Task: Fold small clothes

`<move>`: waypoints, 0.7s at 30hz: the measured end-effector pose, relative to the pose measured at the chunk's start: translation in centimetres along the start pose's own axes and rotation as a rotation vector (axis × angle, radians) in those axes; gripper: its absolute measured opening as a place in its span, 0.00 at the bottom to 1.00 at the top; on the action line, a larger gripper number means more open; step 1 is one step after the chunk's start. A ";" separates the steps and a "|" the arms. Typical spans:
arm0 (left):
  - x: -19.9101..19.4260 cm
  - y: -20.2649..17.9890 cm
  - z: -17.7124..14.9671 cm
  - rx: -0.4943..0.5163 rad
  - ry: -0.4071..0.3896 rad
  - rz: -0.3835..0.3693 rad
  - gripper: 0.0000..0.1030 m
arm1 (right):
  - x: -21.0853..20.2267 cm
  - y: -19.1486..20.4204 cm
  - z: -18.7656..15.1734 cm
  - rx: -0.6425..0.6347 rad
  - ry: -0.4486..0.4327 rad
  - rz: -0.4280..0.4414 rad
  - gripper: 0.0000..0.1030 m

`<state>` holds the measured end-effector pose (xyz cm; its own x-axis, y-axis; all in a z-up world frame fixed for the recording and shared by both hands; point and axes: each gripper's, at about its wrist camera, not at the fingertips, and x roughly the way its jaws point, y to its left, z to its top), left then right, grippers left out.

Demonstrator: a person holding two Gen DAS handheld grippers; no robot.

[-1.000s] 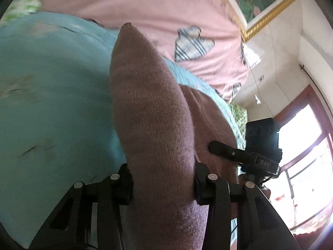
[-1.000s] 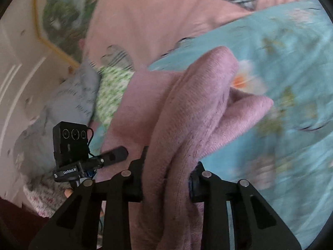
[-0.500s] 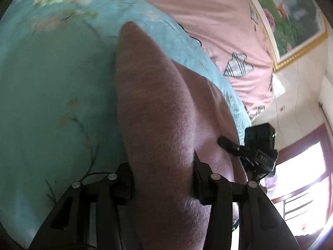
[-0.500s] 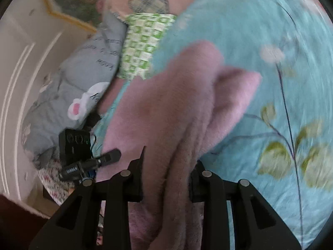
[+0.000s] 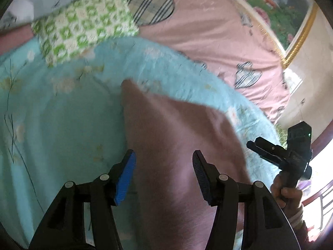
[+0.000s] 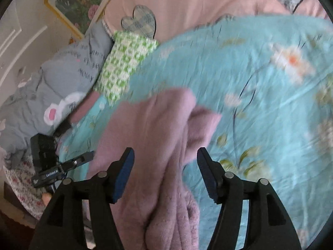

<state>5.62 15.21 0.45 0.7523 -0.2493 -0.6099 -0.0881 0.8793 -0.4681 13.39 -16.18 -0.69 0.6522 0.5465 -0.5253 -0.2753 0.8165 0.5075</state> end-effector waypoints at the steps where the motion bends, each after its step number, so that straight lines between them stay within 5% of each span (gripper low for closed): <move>1: -0.1 -0.5 0.4 0.019 -0.005 -0.036 0.56 | -0.4 0.4 0.3 -0.010 -0.025 0.020 0.62; 3: 0.5 -1.8 1.1 0.069 0.000 -0.052 0.56 | 0.1 1.8 1.1 -0.036 -0.023 0.083 0.60; 6: 3.1 -2.9 2.0 0.130 0.033 -0.028 0.55 | 3.5 2.6 2.4 -0.021 0.069 0.084 0.40; 10: 7.4 -1.2 2.8 0.110 0.122 0.081 0.51 | 7.5 1.5 2.9 -0.005 0.154 0.026 0.30; 12: 9.6 -0.1 3.1 0.106 0.184 0.122 0.49 | 9.4 0.3 2.9 -0.020 0.197 -0.075 0.22; 15: 11.4 1.5 3.3 0.089 0.226 0.108 0.49 | 11.4 -2.2 3.6 0.008 0.215 -0.131 0.00; 21: 12.1 0.5 3.9 0.149 0.229 0.164 0.50 | 11.2 -3.0 4.9 0.021 0.182 -0.142 0.00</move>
<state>17.21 14.27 -4.67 0.5681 -0.1687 -0.8054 -0.0869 0.9610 -0.2626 24.90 -13.40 -4.74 0.5445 0.4527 -0.7061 -0.1738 0.8844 0.4331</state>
